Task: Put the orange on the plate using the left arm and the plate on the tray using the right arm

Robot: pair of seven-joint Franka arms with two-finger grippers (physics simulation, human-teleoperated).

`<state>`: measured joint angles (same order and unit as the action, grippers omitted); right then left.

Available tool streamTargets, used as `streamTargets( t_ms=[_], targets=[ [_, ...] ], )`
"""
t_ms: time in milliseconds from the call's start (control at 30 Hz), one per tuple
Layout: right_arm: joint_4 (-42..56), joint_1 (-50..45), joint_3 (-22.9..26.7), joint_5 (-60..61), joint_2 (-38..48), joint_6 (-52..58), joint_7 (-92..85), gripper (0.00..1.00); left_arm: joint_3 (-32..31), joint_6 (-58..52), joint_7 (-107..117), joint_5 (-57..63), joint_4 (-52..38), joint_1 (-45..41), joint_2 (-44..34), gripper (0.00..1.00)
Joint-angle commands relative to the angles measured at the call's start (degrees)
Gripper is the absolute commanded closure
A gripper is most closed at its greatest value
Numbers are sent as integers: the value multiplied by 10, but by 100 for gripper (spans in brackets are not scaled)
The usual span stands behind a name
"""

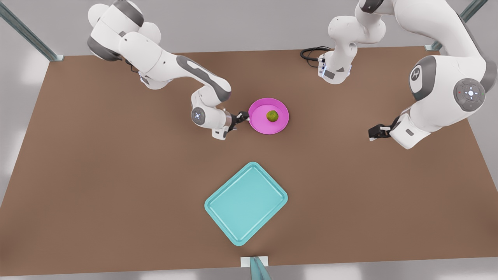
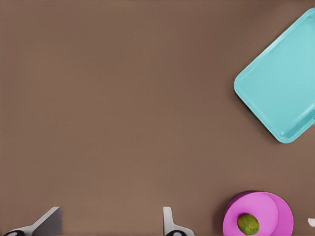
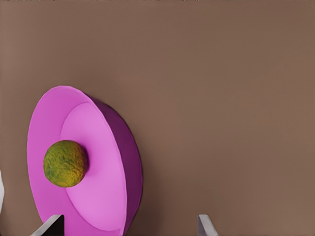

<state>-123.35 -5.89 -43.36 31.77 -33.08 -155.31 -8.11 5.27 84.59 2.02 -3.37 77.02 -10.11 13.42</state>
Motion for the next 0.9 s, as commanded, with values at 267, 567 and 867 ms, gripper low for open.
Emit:
streamTargets(
  t_ms=[267, 567, 867],
  targets=[
    [36, -44, 0, 4, -55, -33, -20, 0, 0, -1, 10, 0, -1, 0, -1, 0],
    [36, -66, 5, 10, -81, -35, -21, 5, 0, -1, 11, 0, -1, 0, 0, 0],
    [51, -84, 22, 10, -100, -33, -18, 34, 0, -2, 14, -2, -1, 0, -1, 0]
  ],
)
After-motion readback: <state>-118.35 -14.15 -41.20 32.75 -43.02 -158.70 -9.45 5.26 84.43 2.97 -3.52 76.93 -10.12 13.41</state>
